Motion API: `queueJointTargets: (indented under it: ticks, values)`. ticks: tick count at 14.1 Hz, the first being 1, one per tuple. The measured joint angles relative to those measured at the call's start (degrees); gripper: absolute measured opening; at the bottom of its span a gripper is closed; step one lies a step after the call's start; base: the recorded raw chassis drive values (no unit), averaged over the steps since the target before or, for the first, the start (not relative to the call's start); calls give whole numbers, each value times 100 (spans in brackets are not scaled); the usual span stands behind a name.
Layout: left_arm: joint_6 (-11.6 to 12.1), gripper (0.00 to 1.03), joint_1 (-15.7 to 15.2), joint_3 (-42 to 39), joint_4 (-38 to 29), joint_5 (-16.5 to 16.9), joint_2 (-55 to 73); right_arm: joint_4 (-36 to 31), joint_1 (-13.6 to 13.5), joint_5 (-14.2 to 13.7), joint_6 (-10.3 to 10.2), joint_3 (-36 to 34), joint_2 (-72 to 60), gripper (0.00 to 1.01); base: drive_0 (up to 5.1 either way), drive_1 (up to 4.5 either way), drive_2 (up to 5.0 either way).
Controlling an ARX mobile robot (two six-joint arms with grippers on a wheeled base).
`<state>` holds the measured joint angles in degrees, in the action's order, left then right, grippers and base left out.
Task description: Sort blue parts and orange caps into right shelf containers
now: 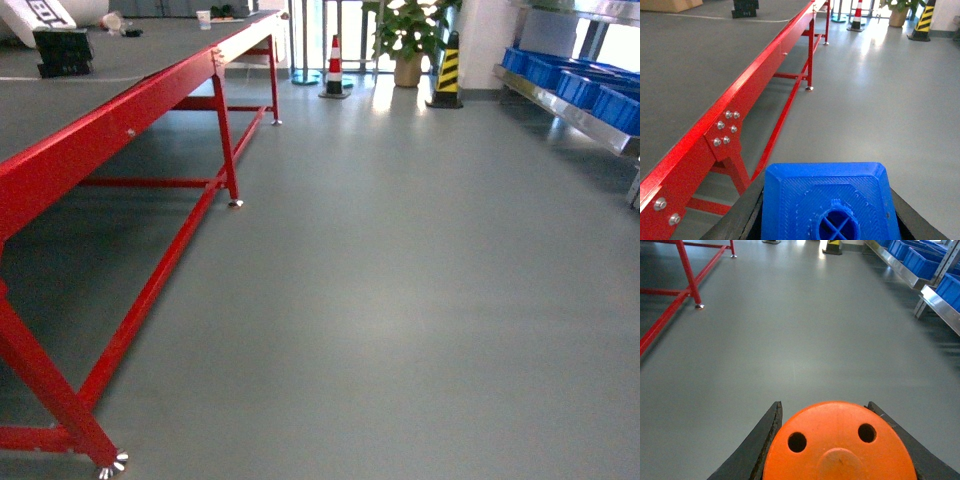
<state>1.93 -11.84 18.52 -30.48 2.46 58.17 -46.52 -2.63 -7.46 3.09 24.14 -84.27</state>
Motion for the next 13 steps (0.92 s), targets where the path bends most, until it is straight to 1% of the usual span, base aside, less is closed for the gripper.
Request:
queueJointTargets:
  ticks: [13]
  values:
    - [0, 45, 4, 0, -15, 7, -11, 2, 0, 0, 2, 0, 0, 43, -7, 425, -438]
